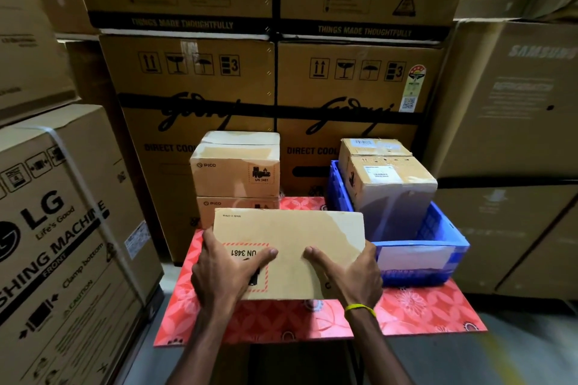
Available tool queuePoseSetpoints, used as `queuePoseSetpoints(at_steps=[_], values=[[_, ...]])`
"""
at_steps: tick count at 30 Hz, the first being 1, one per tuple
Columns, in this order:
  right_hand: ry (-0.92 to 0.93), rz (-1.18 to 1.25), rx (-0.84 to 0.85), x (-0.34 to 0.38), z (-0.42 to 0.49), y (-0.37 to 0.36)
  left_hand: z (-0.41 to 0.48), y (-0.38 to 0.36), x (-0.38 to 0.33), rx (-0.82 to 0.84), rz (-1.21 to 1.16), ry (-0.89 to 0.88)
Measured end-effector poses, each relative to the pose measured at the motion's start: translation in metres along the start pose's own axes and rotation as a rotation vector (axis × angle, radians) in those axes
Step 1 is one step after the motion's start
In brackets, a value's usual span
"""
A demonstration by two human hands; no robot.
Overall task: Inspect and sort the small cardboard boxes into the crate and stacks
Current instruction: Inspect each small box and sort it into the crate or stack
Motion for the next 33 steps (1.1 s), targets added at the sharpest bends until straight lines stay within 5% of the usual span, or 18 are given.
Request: queuePoseSetpoints(at_steps=[9, 13, 18, 25, 29, 33], values=[[-0.362, 0.513, 0.117, -0.028, 0.025, -0.005, 0.001, 0.001, 0.037, -0.023, -0.267, -0.192], [-0.317, 0.724, 0.158, -0.030, 0.022, -0.002, -0.010, 0.002, 0.039, 0.003, -0.452, -0.230], [-0.205, 0.812, 0.243, -0.045, 0.018, 0.003, -0.002, 0.017, 0.032, 0.063, -0.727, -0.026], [-0.034, 0.701, 0.423, -0.070, 0.026, 0.003, 0.022, 0.031, 0.016, 0.092, -0.261, 0.106], [-0.100, 0.626, 0.484, -0.056, 0.019, -0.001, 0.019, 0.028, 0.004, -0.004, -0.221, 0.161], [-0.167, 0.485, 0.241, -0.033, 0.008, -0.009, 0.009, 0.021, -0.008, -0.104, -0.189, 0.141]])
Point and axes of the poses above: each hand's wrist, its own z-axis towards the middle knuckle, its own y-axis out of the back of the hand, x = y × z, the point moved 2 cm from there along z, towards the middle knuckle, and after that the axes turned 9 degrees about z, right-handed, at the moved point
